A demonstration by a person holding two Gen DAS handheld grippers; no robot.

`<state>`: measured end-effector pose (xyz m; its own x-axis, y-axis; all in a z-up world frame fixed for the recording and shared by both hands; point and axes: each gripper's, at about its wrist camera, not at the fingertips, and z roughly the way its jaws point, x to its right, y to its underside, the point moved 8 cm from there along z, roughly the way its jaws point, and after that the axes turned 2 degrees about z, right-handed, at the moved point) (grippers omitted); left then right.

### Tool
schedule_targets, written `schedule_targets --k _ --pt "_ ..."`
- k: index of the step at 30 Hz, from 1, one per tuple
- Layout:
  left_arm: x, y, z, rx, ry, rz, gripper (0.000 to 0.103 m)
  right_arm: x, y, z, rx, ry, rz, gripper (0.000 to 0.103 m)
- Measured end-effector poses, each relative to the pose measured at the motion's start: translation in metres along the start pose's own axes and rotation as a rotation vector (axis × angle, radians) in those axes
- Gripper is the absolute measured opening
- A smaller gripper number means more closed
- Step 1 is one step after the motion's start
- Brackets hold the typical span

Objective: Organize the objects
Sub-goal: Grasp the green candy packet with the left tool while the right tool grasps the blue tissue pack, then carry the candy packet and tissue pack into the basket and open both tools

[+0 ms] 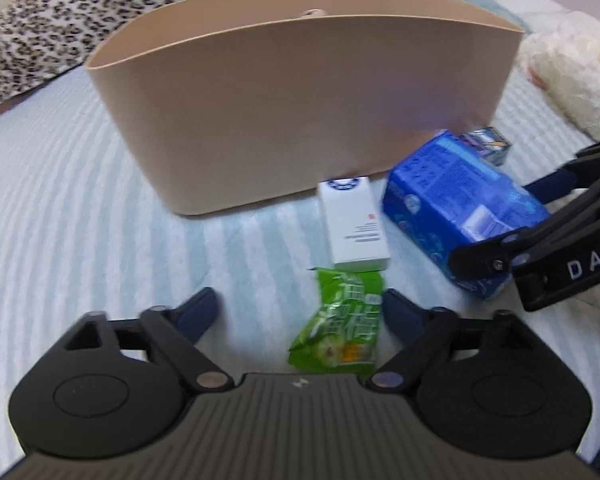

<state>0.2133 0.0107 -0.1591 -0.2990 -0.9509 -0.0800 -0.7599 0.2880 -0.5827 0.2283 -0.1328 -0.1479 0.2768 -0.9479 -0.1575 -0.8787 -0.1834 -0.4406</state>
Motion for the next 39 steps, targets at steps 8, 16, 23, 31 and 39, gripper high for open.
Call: schedule_targets --k 8,16,23,31,39 --pt "0.005 0.001 -0.006 -0.022 0.056 -0.018 0.035 -0.025 -0.001 0.007 0.023 -0.035 -0.124 0.064" --pt "0.004 0.005 -0.022 -0.03 0.058 -0.045 0.031 -0.023 0.016 -0.009 0.004 -0.106 -0.087 0.059" --pt "0.006 -0.002 -0.058 0.046 0.047 -0.048 0.031 0.002 0.029 -0.042 0.042 -0.143 -0.064 0.058" --pt "0.002 -0.043 -0.101 0.187 -0.006 -0.07 0.031 0.038 0.008 -0.12 0.215 -0.129 -0.025 0.058" --pt "-0.013 -0.106 -0.112 0.286 -0.052 -0.102 0.031 0.057 -0.05 -0.145 0.354 -0.101 0.007 0.058"
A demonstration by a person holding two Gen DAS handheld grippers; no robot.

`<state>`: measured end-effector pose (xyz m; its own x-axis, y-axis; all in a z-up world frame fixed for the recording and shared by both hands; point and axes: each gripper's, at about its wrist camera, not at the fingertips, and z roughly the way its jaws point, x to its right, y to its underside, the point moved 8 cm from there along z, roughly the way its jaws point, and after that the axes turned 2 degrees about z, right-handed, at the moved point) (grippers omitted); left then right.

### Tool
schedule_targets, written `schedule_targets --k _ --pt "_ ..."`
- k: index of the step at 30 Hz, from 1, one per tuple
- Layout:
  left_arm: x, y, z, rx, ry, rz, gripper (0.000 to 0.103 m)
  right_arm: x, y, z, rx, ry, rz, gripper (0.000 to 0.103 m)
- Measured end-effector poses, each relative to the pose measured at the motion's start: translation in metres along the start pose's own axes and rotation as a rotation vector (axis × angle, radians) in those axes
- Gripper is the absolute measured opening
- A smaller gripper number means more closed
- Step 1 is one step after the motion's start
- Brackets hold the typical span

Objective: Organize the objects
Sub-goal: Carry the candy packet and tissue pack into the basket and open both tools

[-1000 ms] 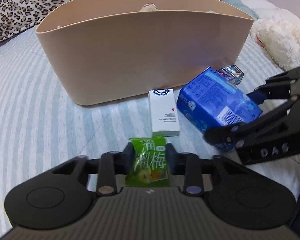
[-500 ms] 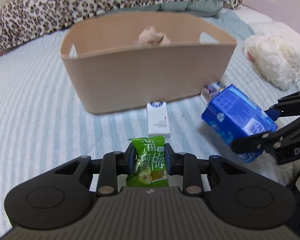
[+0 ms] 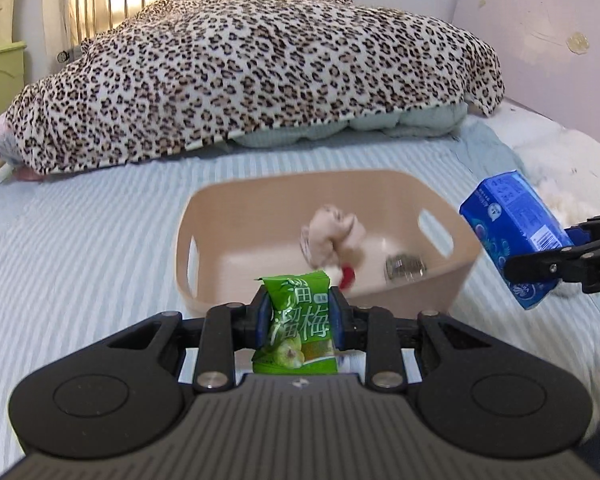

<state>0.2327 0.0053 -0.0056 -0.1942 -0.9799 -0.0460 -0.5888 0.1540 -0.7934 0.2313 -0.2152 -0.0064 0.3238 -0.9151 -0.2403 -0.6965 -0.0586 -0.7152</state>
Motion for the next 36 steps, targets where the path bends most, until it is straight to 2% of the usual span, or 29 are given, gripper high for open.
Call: schedule_targets --k 5,9,13,19,23,26,29,30,31,33,36 --pt "0.005 -0.025 0.034 0.0 -0.009 0.034 0.031 0.009 -0.033 0.012 0.049 0.022 0.011 0.058" --pt "0.01 -0.031 0.07 -0.056 -0.02 0.027 0.031 0.02 -0.048 0.031 0.054 0.036 0.038 0.058" --pt "0.016 -0.028 0.106 -0.114 -0.055 0.051 0.031 0.026 -0.057 0.061 0.037 0.054 0.032 0.058" --pt "0.017 -0.011 0.149 -0.213 -0.085 0.032 0.031 0.028 -0.054 0.101 -0.032 0.082 0.004 0.058" --pt "0.015 0.002 0.163 -0.264 -0.093 0.017 0.031 0.027 -0.047 0.115 -0.057 0.111 -0.029 0.059" --pt "0.016 0.004 0.162 -0.269 -0.097 0.019 0.032 0.019 -0.046 0.118 -0.071 0.117 -0.074 0.06" --pt "0.016 -0.001 0.153 -0.266 -0.1 0.022 0.034 0.012 -0.044 0.116 -0.084 0.108 -0.09 0.067" --pt "0.017 -0.003 0.148 -0.261 -0.099 0.02 0.041 0.011 -0.045 0.112 -0.074 0.111 -0.094 0.068" --pt "0.016 -0.005 0.141 -0.25 -0.098 0.018 0.056 0.009 -0.046 0.106 -0.062 0.108 -0.096 0.07" --pt "0.013 -0.01 0.125 -0.215 -0.111 0.011 0.076 0.007 -0.049 0.094 -0.043 0.095 -0.09 0.077" --pt "0.009 -0.015 0.1 -0.179 -0.126 0.014 0.082 0.004 -0.052 0.072 -0.018 0.098 -0.096 0.083"
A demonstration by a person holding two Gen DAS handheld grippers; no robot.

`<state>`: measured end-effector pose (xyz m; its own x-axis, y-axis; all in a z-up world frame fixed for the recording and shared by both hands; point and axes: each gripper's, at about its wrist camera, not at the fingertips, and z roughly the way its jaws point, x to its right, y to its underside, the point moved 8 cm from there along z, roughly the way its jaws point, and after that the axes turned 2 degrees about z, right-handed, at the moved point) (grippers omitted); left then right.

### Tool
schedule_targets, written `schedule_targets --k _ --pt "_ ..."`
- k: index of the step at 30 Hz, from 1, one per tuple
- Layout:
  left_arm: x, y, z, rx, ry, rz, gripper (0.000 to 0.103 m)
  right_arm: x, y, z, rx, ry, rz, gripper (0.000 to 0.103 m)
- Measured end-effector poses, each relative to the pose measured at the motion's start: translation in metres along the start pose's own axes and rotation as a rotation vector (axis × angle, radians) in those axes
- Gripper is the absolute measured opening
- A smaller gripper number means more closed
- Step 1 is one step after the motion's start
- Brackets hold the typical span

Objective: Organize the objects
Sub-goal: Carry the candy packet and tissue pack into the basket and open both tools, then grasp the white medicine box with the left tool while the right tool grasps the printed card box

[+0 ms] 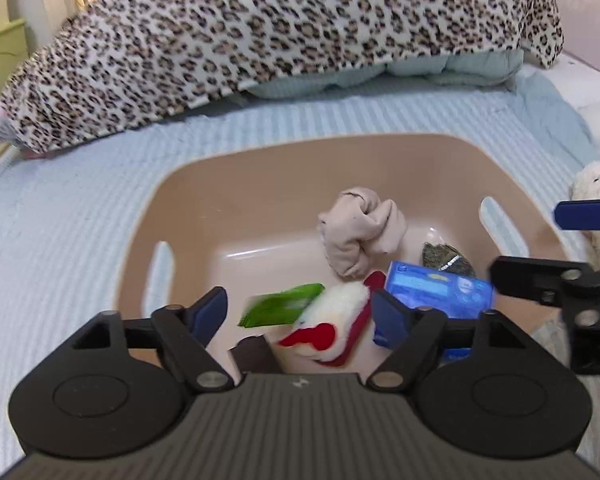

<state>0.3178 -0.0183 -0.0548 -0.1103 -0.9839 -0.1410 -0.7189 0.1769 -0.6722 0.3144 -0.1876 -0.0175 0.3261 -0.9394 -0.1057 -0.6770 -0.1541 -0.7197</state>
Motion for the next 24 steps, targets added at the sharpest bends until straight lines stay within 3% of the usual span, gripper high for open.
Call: schedule_targets --k 3,7,14,24 --pt "-0.005 0.005 -0.02 0.017 -0.014 0.009 0.09 0.002 0.005 -0.022 0.017 0.014 -0.018 0.097" --pt "-0.01 0.021 -0.041 0.027 -0.01 0.019 0.095 0.005 0.02 -0.043 0.018 0.023 -0.015 0.103" --pt "-0.015 0.059 -0.045 -0.043 0.015 0.005 0.097 0.01 0.066 -0.043 -0.089 0.022 0.008 0.103" --pt "-0.004 0.111 0.001 -0.199 0.06 -0.009 0.097 0.015 0.109 0.001 -0.193 0.027 0.06 0.103"
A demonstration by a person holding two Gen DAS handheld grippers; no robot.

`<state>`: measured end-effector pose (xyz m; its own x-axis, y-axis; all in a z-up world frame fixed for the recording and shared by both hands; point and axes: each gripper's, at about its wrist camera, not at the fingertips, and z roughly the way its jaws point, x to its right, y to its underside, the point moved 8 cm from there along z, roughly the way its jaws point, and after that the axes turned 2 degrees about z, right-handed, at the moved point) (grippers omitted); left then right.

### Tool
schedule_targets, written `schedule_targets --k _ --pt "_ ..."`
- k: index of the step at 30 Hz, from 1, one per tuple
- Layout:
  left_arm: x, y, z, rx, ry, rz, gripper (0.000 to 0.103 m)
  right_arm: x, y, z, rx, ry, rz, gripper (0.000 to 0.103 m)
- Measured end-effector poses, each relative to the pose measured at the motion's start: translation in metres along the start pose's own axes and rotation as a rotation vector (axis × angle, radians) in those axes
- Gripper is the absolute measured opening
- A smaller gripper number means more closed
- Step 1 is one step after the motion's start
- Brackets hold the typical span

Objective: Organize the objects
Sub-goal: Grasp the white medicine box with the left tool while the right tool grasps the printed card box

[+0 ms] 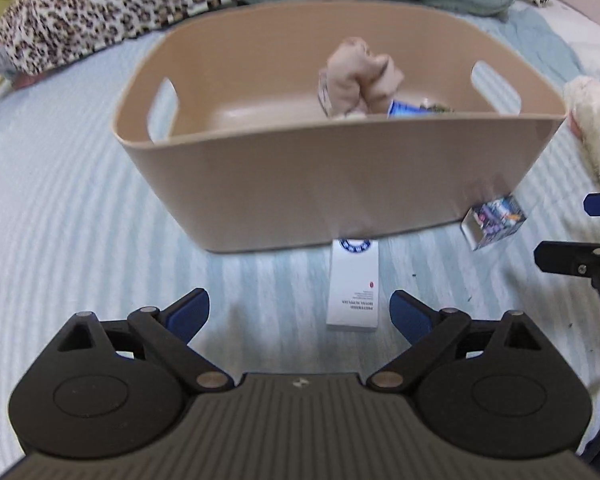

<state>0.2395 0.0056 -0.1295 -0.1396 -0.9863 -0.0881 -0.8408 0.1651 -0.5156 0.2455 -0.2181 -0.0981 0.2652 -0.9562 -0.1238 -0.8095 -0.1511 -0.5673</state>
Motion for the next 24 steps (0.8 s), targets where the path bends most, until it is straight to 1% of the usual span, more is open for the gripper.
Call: schedule_targets --k 3,8,12,15,17,18,19,20,21,22,24 --pt "0.004 0.002 0.015 -0.021 0.0 -0.002 0.097 -0.001 0.004 0.014 -0.019 -0.005 0.001 0.103" --pt "0.006 0.002 0.034 -0.036 0.002 -0.003 0.097 -0.006 0.004 0.031 -0.013 0.001 -0.001 0.102" --pt "0.004 0.0 0.041 -0.021 0.001 -0.015 0.096 -0.012 0.002 0.042 -0.011 0.004 0.002 0.093" --pt "0.004 0.0 0.041 -0.01 0.026 -0.021 0.084 -0.015 0.0 0.048 -0.009 0.005 0.012 0.086" --pt "0.005 0.0 0.039 -0.003 0.054 -0.023 0.074 -0.019 -0.002 0.05 -0.003 0.01 -0.001 0.077" --pt "0.006 0.001 0.037 0.003 0.07 -0.022 0.064 -0.02 -0.002 0.05 -0.001 0.012 -0.012 0.066" --pt "0.007 0.001 0.035 0.009 0.08 -0.019 0.053 -0.022 -0.002 0.05 -0.002 0.014 -0.021 0.058" --pt "0.007 0.001 0.032 0.014 0.087 -0.012 0.048 -0.022 -0.002 0.05 0.0 0.02 -0.029 0.054" --pt "0.008 0.002 0.03 0.016 0.095 -0.006 0.036 -0.023 -0.002 0.049 0.001 0.015 -0.035 0.049" --pt "0.008 0.003 0.028 0.016 0.108 -0.005 0.033 -0.024 -0.001 0.048 0.001 0.01 -0.036 0.049" --pt "0.007 0.005 0.025 0.014 0.121 -0.025 0.033 -0.024 0.0 0.044 -0.002 0.001 -0.036 0.049"
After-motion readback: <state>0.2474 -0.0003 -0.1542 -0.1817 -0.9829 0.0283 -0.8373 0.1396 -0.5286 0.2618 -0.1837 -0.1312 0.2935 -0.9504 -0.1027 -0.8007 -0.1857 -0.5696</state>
